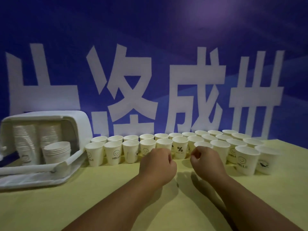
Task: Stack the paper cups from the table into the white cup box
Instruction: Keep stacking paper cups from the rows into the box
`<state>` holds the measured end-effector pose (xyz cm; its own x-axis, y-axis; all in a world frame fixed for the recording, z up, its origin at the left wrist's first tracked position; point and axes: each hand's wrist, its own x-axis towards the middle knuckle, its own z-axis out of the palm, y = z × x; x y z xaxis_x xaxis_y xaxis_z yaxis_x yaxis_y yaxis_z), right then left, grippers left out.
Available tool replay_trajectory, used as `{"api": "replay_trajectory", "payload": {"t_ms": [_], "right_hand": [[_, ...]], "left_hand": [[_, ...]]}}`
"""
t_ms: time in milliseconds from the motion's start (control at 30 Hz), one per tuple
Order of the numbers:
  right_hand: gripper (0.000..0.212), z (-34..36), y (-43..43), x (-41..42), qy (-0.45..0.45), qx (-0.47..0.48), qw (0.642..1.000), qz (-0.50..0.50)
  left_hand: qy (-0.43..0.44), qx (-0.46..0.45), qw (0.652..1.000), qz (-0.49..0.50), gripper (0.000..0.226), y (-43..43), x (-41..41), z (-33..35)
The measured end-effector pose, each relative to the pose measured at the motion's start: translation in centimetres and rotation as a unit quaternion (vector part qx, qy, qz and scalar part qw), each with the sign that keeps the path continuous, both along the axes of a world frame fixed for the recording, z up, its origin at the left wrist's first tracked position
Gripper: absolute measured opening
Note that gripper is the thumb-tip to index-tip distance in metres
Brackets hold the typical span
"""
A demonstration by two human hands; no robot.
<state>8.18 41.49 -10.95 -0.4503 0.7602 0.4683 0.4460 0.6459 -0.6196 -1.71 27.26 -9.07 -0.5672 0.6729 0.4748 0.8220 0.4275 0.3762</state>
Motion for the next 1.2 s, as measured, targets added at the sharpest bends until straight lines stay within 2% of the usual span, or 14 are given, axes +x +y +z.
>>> {"api": "replay_trajectory", "payload": {"t_ms": [67, 133, 267, 333, 433, 533, 600, 667, 767, 833, 900, 1000, 1200], "right_hand": [[0.011, 0.0, 1.3, 0.4, 0.026, -0.005, 0.999, -0.027], [0.025, 0.1, 2.3, 0.6, 0.052, -0.011, 0.997, -0.059], [0.057, 0.0, 3.4, 1.1, 0.071, 0.000, 0.994, -0.082], [0.072, -0.1, 4.0, 1.0, 0.058, -0.009, 0.994, -0.095], [0.086, -0.6, 4.7, 0.9, 0.015, -0.033, 0.994, -0.100], [0.091, -0.9, 4.9, 0.6, -0.017, -0.037, 0.994, -0.098], [0.090, -0.8, 4.6, 0.4, -0.008, -0.062, 0.994, -0.093], [0.085, -0.4, 4.3, 0.6, 0.014, -0.097, 0.991, -0.089], [0.050, 0.1, 4.1, 1.2, 0.023, -0.077, 0.993, -0.083], [0.029, 0.1, 4.0, 1.2, 0.034, -0.035, 0.995, -0.089], [0.022, 0.1, 3.6, 0.7, 0.054, -0.018, 0.995, -0.084], [0.017, 0.3, 2.4, 0.0, 0.068, -0.003, 0.996, -0.061], [0.018, 1.8, -2.7, -1.3, 0.053, 0.096, 0.994, -0.003]], "left_hand": [[-0.021, 0.004, 1.000, -0.009, 0.008, 2.2, 0.8, -0.3], [-0.055, 0.002, 0.998, -0.027, 0.011, 4.4, 1.4, -0.9], [-0.133, -0.014, 0.986, -0.102, 0.071, 8.5, 2.5, -2.5], [-0.166, -0.001, 0.978, -0.126, 0.087, 9.9, 3.2, -3.2], [-0.148, 0.010, 0.980, -0.133, 0.091, 11.1, 3.5, -4.5], [-0.121, 0.024, 0.984, -0.128, 0.078, 11.4, 3.1, -4.9], [-0.118, 0.031, 0.984, -0.133, 0.060, 11.2, 2.9, -4.7], [-0.104, 0.033, 0.986, -0.128, 0.032, 10.8, 2.8, -4.5], [-0.064, 0.046, 0.992, -0.097, 0.004, 10.1, 2.8, -4.3], [-0.042, 0.065, 0.994, -0.074, 0.012, 9.5, 2.6, -4.1], [-0.017, 0.083, 0.995, -0.054, 0.017, 8.6, 2.2, -3.8], [0.010, 0.104, 0.994, -0.034, 0.021, 6.9, 1.6, -3.4], [0.021, 0.131, 0.991, 0.005, 0.017, 1.3, -1.1, -2.2]]}}
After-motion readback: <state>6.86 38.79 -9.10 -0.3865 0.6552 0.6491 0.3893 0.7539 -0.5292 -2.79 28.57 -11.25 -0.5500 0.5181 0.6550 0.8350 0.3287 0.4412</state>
